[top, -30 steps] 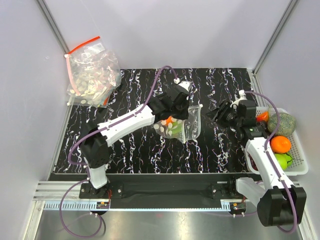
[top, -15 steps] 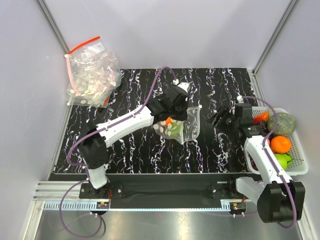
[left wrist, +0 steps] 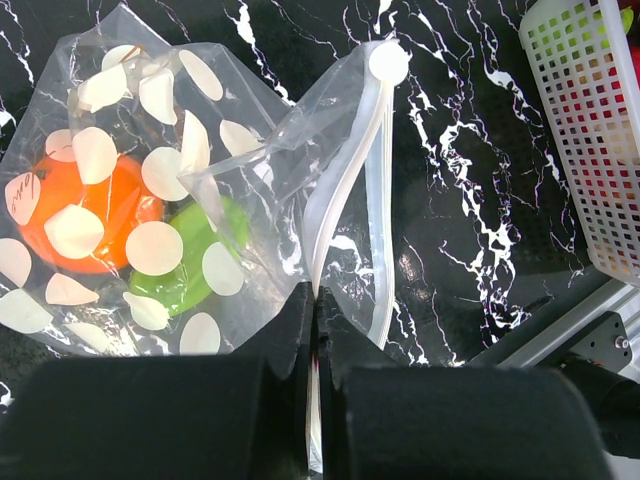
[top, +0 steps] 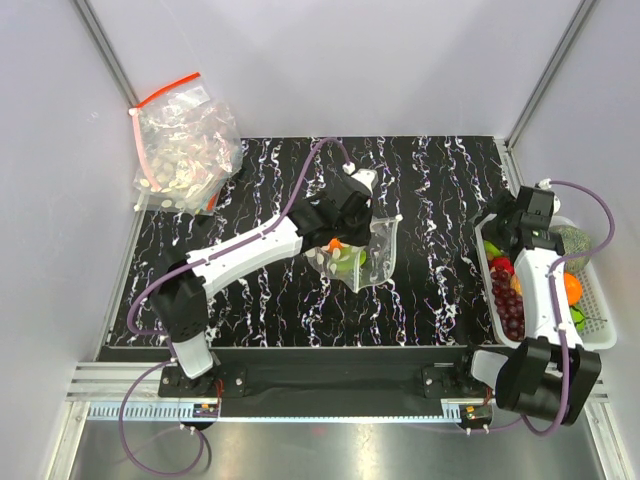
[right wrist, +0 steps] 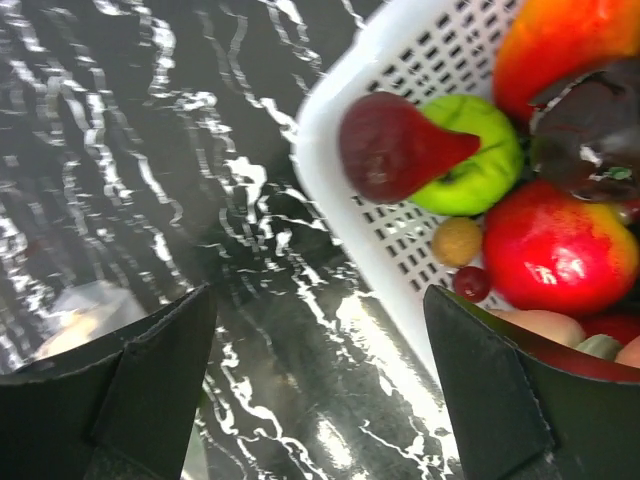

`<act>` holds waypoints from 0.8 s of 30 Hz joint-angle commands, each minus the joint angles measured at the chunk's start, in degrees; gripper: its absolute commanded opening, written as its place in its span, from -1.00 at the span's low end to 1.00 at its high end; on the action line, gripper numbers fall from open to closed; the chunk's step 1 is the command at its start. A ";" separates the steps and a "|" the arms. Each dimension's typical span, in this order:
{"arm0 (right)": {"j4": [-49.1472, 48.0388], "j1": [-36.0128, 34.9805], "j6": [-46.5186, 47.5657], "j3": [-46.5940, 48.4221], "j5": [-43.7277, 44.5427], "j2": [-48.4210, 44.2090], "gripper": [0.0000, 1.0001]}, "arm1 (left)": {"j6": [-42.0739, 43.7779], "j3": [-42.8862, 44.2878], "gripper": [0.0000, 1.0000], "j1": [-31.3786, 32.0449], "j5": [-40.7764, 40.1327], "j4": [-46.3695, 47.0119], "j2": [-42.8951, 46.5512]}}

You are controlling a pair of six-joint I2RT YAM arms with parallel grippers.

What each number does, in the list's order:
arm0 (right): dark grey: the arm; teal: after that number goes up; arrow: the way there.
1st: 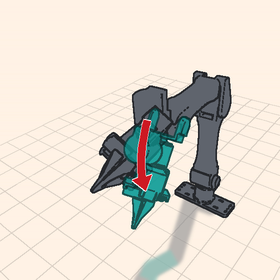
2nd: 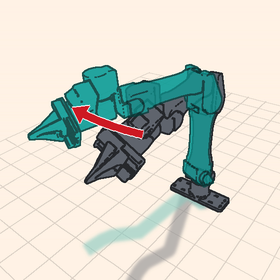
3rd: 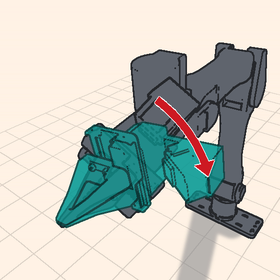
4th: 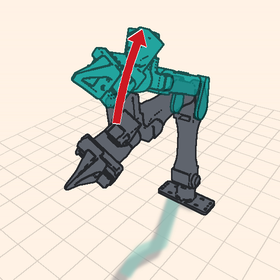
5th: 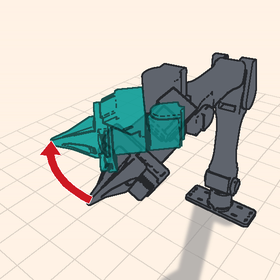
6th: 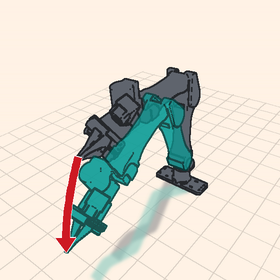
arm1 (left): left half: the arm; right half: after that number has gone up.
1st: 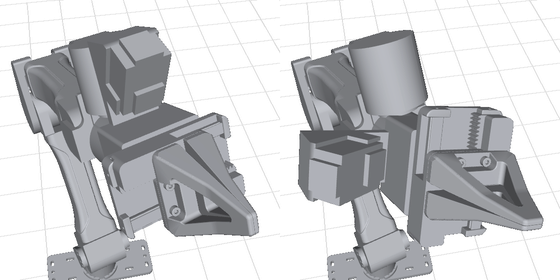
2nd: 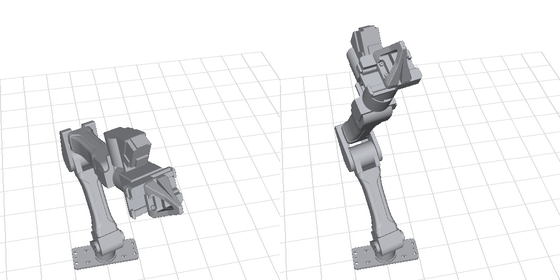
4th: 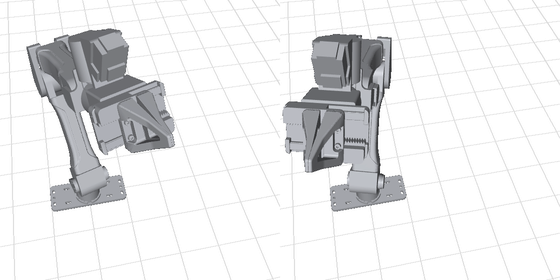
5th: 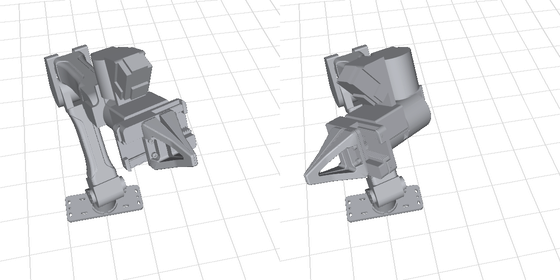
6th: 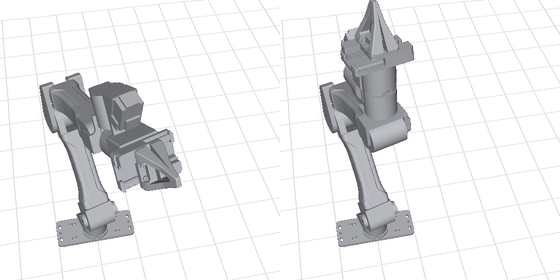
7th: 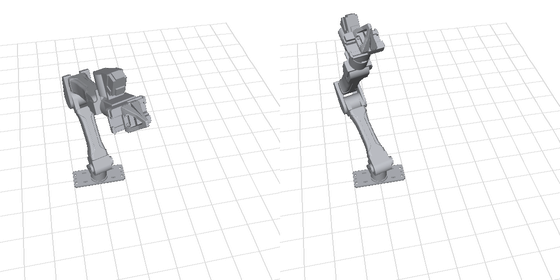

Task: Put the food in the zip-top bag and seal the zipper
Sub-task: Place the fake fruit in the zipper food storage bag, then pick up the fake fruit from the bin.

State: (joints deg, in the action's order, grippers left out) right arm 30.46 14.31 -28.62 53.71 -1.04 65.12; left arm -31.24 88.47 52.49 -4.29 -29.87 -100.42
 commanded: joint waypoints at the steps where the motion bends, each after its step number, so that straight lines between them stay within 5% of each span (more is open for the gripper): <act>1: 0.92 0.28 1.55 3.76 5.43 2.02 0.83 | 1.36 -0.75 -1.00 -0.28 1.48 2.97 3.83; 12: -0.92 2.04 -0.47 6.93 8.07 9.40 0.96 | 2.33 -1.63 -1.00 -0.46 1.66 3.24 4.53; 24: -9.27 3.53 -5.57 5.70 4.64 16.35 0.85 | 2.68 -1.89 -1.00 -0.55 2.27 3.68 3.92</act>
State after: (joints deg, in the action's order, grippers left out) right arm 25.34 17.32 -32.29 58.52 3.51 80.16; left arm -29.69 86.61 52.31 -3.46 -28.86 -98.74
